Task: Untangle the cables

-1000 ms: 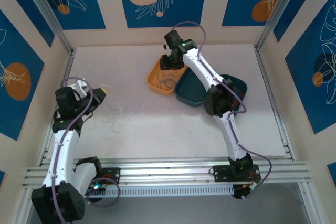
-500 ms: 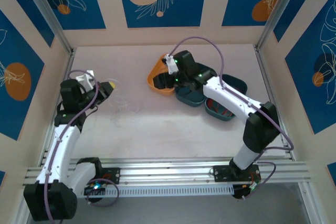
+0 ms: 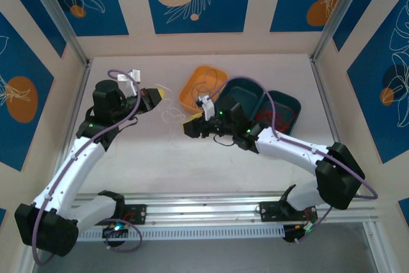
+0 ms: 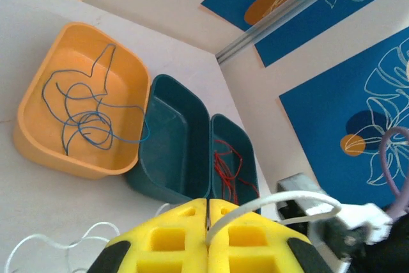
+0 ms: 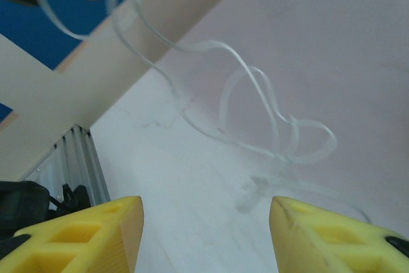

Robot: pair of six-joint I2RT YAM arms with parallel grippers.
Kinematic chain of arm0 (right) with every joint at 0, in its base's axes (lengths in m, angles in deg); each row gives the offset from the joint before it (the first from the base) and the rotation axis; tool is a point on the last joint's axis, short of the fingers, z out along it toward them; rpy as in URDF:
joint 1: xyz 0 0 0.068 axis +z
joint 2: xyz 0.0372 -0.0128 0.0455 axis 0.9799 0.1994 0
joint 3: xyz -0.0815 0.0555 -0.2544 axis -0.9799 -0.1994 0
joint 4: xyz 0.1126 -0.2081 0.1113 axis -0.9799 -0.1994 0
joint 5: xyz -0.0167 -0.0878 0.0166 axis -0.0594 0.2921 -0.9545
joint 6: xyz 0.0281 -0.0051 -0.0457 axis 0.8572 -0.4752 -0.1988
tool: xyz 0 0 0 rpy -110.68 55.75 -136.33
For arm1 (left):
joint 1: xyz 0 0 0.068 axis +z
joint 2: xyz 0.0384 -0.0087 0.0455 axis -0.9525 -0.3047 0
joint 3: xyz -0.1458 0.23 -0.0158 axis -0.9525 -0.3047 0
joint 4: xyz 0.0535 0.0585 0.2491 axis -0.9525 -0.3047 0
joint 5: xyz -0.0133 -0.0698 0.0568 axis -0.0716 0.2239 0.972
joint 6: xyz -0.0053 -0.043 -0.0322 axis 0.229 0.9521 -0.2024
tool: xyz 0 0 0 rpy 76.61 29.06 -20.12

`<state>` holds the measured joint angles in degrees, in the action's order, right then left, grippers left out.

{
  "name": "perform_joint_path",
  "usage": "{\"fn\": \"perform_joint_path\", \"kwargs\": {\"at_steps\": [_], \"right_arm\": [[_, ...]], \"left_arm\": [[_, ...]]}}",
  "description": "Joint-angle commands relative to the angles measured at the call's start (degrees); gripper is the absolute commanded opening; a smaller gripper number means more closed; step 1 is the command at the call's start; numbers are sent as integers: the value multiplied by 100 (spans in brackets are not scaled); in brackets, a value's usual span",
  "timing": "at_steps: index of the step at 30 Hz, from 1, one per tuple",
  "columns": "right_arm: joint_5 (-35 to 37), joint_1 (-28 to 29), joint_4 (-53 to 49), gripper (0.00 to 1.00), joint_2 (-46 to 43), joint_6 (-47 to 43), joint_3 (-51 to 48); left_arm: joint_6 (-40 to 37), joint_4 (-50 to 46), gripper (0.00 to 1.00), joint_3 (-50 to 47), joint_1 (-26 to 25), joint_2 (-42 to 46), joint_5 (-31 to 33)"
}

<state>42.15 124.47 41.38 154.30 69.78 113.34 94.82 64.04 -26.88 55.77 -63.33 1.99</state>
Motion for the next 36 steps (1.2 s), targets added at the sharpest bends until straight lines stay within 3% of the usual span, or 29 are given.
{"fn": "perform_joint_path", "kwargs": {"at_steps": [1, 16, 19, 25, 30, 36], "right_arm": [[46, 13, 814, 55, -44, -208, 32], [-148, 37, 1116, 45, 1032, -341, 977], [-172, -17, 1115, 35, 1024, -338, 980], [-131, -45, 1058, 2, 939, -336, 920], [35, -69, 842, 0, 800, -284, 807], [162, -52, 368, 0, 432, -281, 530]], "left_arm": [[-146, -18, 0, 177, -165, -48, 225], [-156, -106, 0, 202, -344, -108, 201], [-183, -156, 0, 202, -343, -83, 206], [-203, -208, 0, 204, -342, -105, 246], [-289, -284, 5, 228, -328, -79, 349], [-659, -830, 11, 257, -323, 90, 1179]]}}
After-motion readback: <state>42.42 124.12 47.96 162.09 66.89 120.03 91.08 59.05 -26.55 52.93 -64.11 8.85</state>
